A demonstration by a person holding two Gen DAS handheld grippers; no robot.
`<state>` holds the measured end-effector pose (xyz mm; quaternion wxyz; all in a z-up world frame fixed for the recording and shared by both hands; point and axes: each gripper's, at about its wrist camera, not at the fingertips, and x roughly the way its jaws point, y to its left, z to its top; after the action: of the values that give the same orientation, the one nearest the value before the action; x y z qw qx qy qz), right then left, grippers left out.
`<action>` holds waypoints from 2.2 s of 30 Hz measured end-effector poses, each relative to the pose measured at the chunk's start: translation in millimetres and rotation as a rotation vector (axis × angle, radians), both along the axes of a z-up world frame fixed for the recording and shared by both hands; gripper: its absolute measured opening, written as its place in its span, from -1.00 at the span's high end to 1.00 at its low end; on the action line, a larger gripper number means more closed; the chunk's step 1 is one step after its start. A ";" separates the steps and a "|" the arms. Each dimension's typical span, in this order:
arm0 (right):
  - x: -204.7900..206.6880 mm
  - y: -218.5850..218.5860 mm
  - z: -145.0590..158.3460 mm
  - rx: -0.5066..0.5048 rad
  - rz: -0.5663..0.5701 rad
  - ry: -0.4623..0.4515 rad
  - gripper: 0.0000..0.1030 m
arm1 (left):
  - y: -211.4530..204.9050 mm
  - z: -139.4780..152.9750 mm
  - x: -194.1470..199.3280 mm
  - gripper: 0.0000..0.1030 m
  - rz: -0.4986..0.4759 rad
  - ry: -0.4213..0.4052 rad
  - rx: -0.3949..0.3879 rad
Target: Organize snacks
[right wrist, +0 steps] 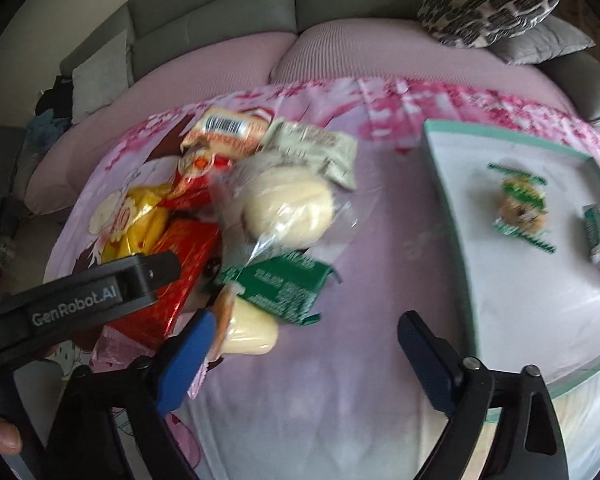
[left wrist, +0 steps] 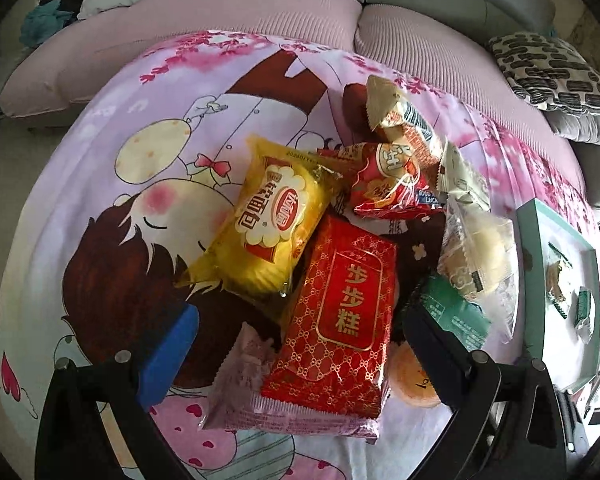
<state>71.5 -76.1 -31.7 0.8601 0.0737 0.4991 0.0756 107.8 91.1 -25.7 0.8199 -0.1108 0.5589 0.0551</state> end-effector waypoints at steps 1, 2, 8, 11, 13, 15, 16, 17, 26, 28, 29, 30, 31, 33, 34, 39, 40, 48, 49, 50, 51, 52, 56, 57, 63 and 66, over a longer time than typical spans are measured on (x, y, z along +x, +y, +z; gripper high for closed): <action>0.2 1.0 -2.5 0.007 0.004 0.009 -0.77 | 0.2 -0.8 0.7 -0.97 -0.002 0.002 0.000; 0.9 2.7 -5.9 0.017 0.009 0.019 -0.74 | -0.2 -1.4 0.9 -0.97 -0.004 0.004 0.002; 3.2 10.4 -16.2 0.071 0.034 0.043 -0.50 | -0.3 -5.8 3.6 -0.96 -0.011 0.019 0.019; 5.1 15.6 -18.4 0.093 0.053 0.049 -0.30 | -1.6 -9.4 6.6 -0.96 -0.014 0.029 0.025; 6.0 18.7 -20.1 0.094 0.060 0.050 -0.26 | -4.4 -10.7 8.7 -0.96 -0.021 0.032 0.029; 6.2 18.5 -21.0 0.103 0.064 0.053 -0.08 | -8.4 -11.6 10.5 -0.96 -0.030 0.034 0.035; 8.4 20.6 -21.7 0.101 0.064 0.055 -0.04 | -10.5 -12.0 11.5 -0.96 -0.036 0.036 0.041; 8.6 21.0 -22.1 0.096 0.061 0.057 0.05 | -12.0 -12.3 12.7 -0.96 -0.039 0.036 0.045; 5.0 7.9 -22.3 0.099 0.052 0.081 0.23 | -22.6 -18.9 21.3 -0.62 -0.062 0.051 0.068; 4.3 7.1 -21.7 0.093 0.051 0.084 0.23 | -23.9 -19.2 22.2 -0.55 -0.066 0.048 0.072; 4.2 7.1 -21.5 0.089 0.052 0.085 0.23 | -24.1 -18.9 22.5 -0.48 -0.066 0.046 0.073; 2.7 4.7 -20.9 0.086 0.051 0.085 0.23 | -25.1 -19.4 23.2 -0.39 -0.066 0.043 0.073; 2.3 3.3 -20.5 0.084 0.050 0.087 0.23 | -25.5 -19.1 23.3 -0.31 -0.068 0.040 0.073; 2.1 1.7 -19.9 0.086 0.048 0.090 0.23 | -25.6 -18.3 22.1 -0.27 -0.069 0.035 0.074; 0.0 -1.1 -19.3 0.086 0.047 0.091 0.23 | -26.2 -18.0 22.2 -0.19 -0.070 0.033 0.073; -2.0 -7.3 -16.9 0.087 0.045 0.096 0.23 | -26.1 -10.4 16.7 0.03 -0.069 0.011 0.046; -1.7 -8.8 -16.7 0.088 0.044 0.097 0.23 | -26.8 -9.5 16.1 0.07 -0.068 0.008 0.040; -5.1 -27.6 -9.3 0.107 0.023 0.087 0.24 | -26.0 -2.0 14.8 0.24 -0.051 -0.018 -0.001; -5.5 -30.2 -8.7 0.109 0.021 0.087 0.23 | -26.0 -1.9 15.0 0.24 -0.049 -0.019 -0.004; -6.0 -33.2 -8.3 0.111 0.017 0.087 0.23 | -26.2 -2.0 15.0 0.24 -0.047 -0.019 -0.004; -6.2 -35.7 -8.2 0.111 0.014 0.088 0.23 | -26.1 -2.3 15.2 0.25 -0.045 -0.019 -0.006; -6.4 -36.8 -8.2 0.113 0.012 0.089 0.23 | -24.4 -2.0 13.6 0.25 -0.040 -0.019 -0.013; -6.7 -38.8 -6.5 0.122 0.005 0.085 0.24 | -22.8 -0.3 13.4 0.26 -0.026 -0.026 -0.026; -7.2 -40.4 -5.5 0.124 0.002 0.082 0.24 | -22.7 0.2 12.1 0.26 -0.024 -0.028 -0.025; -6.5 -52.6 2.2 0.133 -0.020 0.073 0.24 | -17.8 9.2 5.8 0.71 -0.008 -0.052 -0.052; -7.0 -57.0 7.3 0.135 -0.027 0.064 0.24 | -15.3 14.3 2.5 0.77 -0.003 -0.070 -0.072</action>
<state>64.5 -133.1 -24.4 0.8378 0.1406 0.5190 0.0949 110.3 75.8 -11.4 0.8345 -0.1414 0.5318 0.0298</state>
